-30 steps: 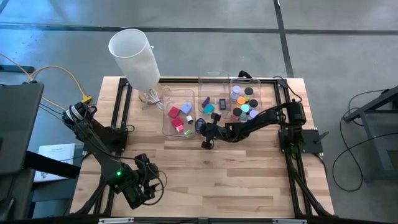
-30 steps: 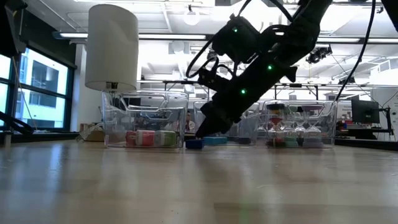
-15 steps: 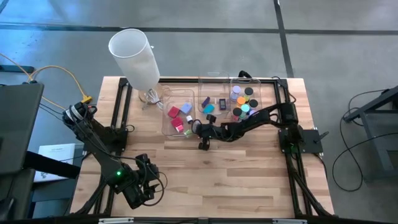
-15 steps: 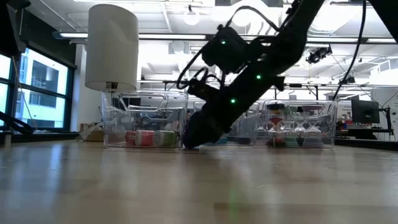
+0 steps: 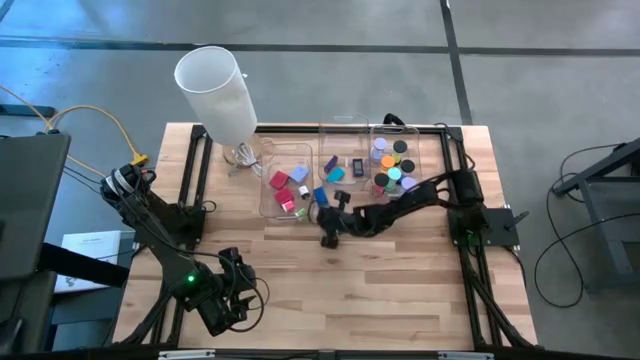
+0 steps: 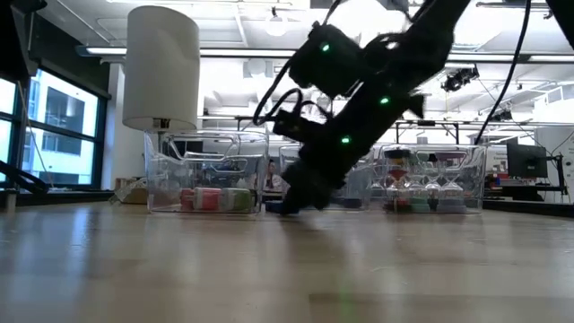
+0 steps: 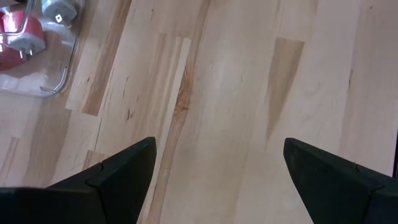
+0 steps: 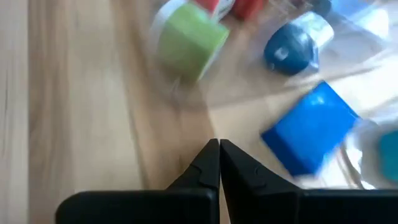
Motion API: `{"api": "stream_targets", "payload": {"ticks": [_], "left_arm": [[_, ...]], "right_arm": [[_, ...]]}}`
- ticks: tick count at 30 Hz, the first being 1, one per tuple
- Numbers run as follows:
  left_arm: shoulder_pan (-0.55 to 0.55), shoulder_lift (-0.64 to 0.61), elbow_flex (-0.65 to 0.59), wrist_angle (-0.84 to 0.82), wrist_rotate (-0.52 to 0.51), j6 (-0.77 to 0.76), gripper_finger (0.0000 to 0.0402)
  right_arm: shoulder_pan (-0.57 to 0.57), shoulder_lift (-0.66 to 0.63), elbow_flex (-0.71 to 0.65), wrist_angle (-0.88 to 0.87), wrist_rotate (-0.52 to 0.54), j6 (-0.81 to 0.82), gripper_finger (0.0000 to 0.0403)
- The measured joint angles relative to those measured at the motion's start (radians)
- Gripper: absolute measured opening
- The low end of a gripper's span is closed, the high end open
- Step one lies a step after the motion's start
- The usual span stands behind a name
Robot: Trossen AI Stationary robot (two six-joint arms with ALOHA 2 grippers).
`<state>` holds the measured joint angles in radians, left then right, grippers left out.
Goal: Pick & Place Office items
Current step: Put the blue digital clock into the middle transparent bin
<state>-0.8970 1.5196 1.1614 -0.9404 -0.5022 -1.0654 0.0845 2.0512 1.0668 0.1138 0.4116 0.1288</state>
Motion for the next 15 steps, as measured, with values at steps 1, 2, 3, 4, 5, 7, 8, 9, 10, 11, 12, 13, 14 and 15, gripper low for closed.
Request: {"api": "stream_targets", "payload": {"ticks": [1,2,3,4,5,7,8,9,10,11,12,13,14,15], "left_arm": [[0.0,0.0,0.0,0.0,0.0,0.0,0.0344],[0.0,0.0,0.0,0.0,0.0,0.0,0.0344],[0.0,0.0,0.0,0.0,0.0,0.0,0.0344],[0.0,0.0,0.0,0.001,0.0,0.0,0.0344],[0.0,0.0,0.0,0.003,0.0,0.0,0.0344],[0.0,0.0,0.0,0.003,0.0,-0.001,0.0344],[0.0,0.0,0.0,0.004,0.0,-0.001,0.0344],[0.0,0.0,0.0,0.004,0.0,-0.001,0.0344],[0.0,0.0,0.0,0.007,0.0,-0.001,0.0344],[0.0,0.0,0.0,0.009,0.0,-0.002,0.0344],[0.0,0.0,0.0,0.009,0.0,-0.005,0.0344],[0.0,0.0,0.0,0.011,0.0,-0.005,0.0344],[0.0,0.0,0.0,0.015,0.0,-0.005,0.0344],[0.0,0.0,0.0,0.015,0.0,-0.005,0.0344]], "right_arm": [[0.014,-0.011,-0.003,-0.017,0.043,-0.011,0.0002],[0.024,-0.021,-0.004,-0.028,0.077,-0.025,0.0002],[0.033,-0.031,-0.007,-0.035,0.099,-0.035,0.0002],[0.036,-0.045,-0.008,-0.038,0.109,-0.048,0.0002],[0.033,-0.061,-0.008,-0.035,0.113,-0.054,0.0002],[0.013,-0.09,-0.003,-0.01,0.128,-0.055,0.0002],[0.003,-0.094,-0.002,-0.003,0.131,-0.054,0.0002],[-0.007,-0.095,-0.002,0.001,0.136,-0.055,0.0002],[-0.018,-0.092,0.001,0.005,0.138,-0.06,0.0002],[-0.029,-0.088,0.005,0.008,0.135,-0.07,0.0002],[-0.04,-0.088,0.01,0.006,0.13,-0.077,0.0002],[-0.051,-0.088,0.018,0.013,0.128,-0.08,0.0002],[-0.062,-0.088,0.024,0.024,0.119,-0.08,0.0002],[-0.073,-0.084,0.027,0.029,0.111,-0.079,0.0002]]}}
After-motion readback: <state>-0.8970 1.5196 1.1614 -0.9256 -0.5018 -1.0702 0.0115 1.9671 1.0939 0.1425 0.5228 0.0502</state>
